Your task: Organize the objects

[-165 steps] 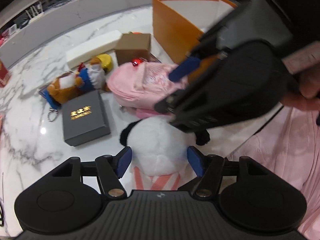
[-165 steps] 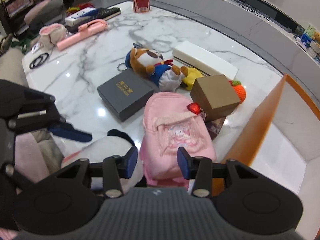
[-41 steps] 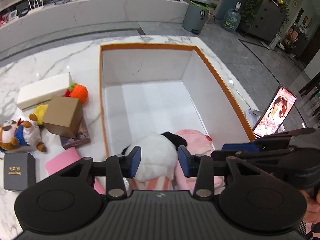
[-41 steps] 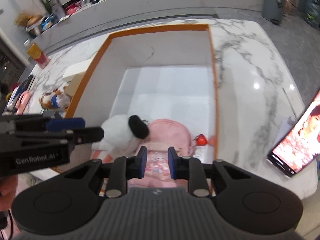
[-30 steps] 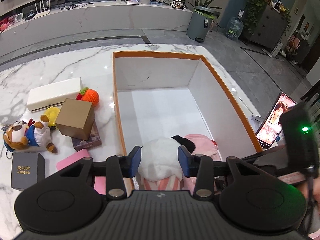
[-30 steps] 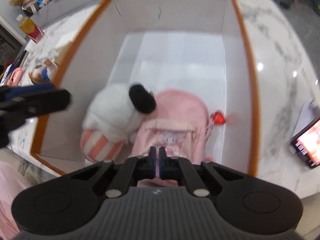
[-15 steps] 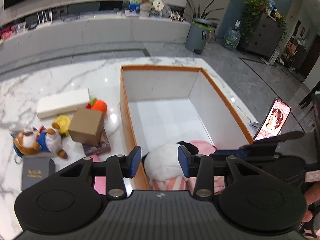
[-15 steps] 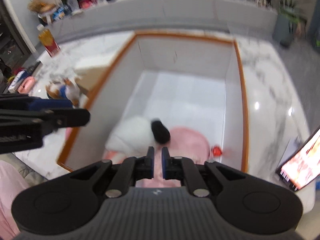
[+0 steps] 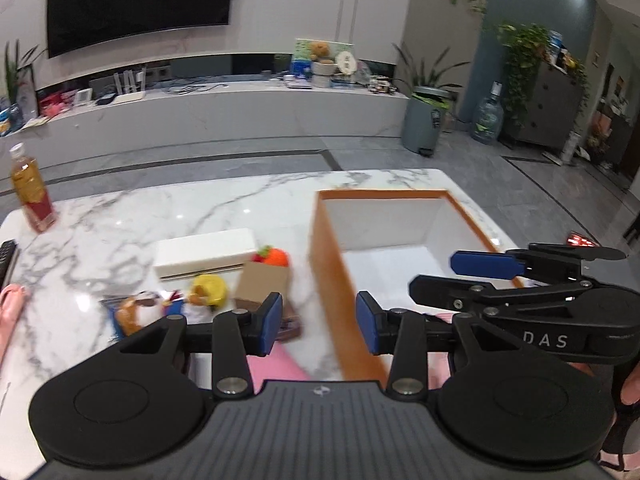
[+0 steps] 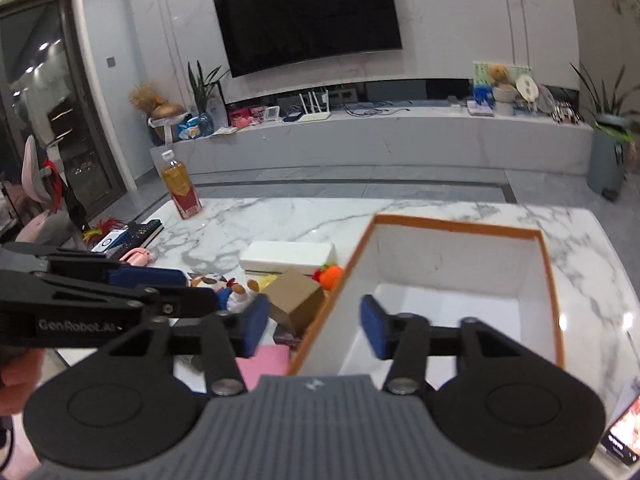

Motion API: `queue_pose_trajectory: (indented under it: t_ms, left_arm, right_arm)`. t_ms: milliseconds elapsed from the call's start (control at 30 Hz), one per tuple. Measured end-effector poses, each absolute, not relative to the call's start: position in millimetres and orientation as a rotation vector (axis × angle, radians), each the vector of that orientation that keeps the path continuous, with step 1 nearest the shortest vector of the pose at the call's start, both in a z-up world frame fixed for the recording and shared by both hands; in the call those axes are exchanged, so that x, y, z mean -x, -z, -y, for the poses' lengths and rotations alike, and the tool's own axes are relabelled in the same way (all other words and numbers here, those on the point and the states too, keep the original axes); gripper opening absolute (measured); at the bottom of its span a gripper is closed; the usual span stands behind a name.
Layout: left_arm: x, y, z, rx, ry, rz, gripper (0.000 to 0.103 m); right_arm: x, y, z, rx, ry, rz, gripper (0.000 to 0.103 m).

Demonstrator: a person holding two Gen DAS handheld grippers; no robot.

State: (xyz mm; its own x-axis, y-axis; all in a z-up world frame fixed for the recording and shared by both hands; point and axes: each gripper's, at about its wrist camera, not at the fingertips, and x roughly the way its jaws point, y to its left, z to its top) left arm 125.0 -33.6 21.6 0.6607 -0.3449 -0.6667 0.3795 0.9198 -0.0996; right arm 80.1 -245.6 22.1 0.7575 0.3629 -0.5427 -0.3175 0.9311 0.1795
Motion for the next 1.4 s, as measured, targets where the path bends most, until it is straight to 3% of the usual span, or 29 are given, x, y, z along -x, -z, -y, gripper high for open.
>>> queue_pose_trajectory:
  t_ms: [133, 267, 400, 500, 567, 733, 867, 1000, 1100, 1400]
  left_arm:
    - [-136.2, -10.9, 8.6, -0.043, 0.369, -0.787, 0.048]
    - [-144.6, 8.1, -19.9, -0.030, 0.327, -0.836, 0.049]
    - [-153.5, 30.2, -40.3, -0.014, 0.297, -0.896, 0.051]
    - [-160.4, 45.3, -51.7, -0.029, 0.272, -0.933, 0.058]
    - [-165.8, 54.5, -57.6, -0.044, 0.250, -0.958, 0.070]
    - [-184.0, 78.5, -71.6, -0.078, 0.193, -1.020, 0.081]
    - [-200.5, 94.9, -78.8, -0.021, 0.201, -1.073, 0.083]
    - [-208.3, 108.8, -71.7, -0.057, 0.183, -1.089, 0.086]
    - [-211.8, 115.9, -71.8, -0.048, 0.184, -1.096, 0.088]
    - [-221.2, 129.3, -73.2, -0.033, 0.194, -1.115, 0.089]
  right_arm:
    - [-92.5, -15.8, 228.8, -0.070, -0.437, -0.645, 0.056]
    - [-106.1, -3.6, 205.9, -0.058, -0.469, -0.700, 0.040]
    - [-119.5, 12.4, 181.5, -0.038, -0.496, -0.770, 0.038]
    - [-131.2, 28.1, 163.4, -0.008, -0.501, -0.830, 0.038]
    - [-142.0, 41.4, 148.7, 0.020, -0.510, -0.875, 0.039]
    - [-158.9, 68.3, 116.4, 0.120, -0.546, -0.979, 0.054]
    - [-170.3, 89.0, 98.8, 0.203, -0.532, -1.067, 0.064]
    - [-180.7, 104.7, 92.9, 0.223, -0.489, -1.139, 0.068]
    - [-185.9, 109.4, 93.5, 0.174, -0.479, -1.189, 0.078]
    - [-188.0, 114.1, 85.9, 0.185, -0.365, -1.173, 0.078]
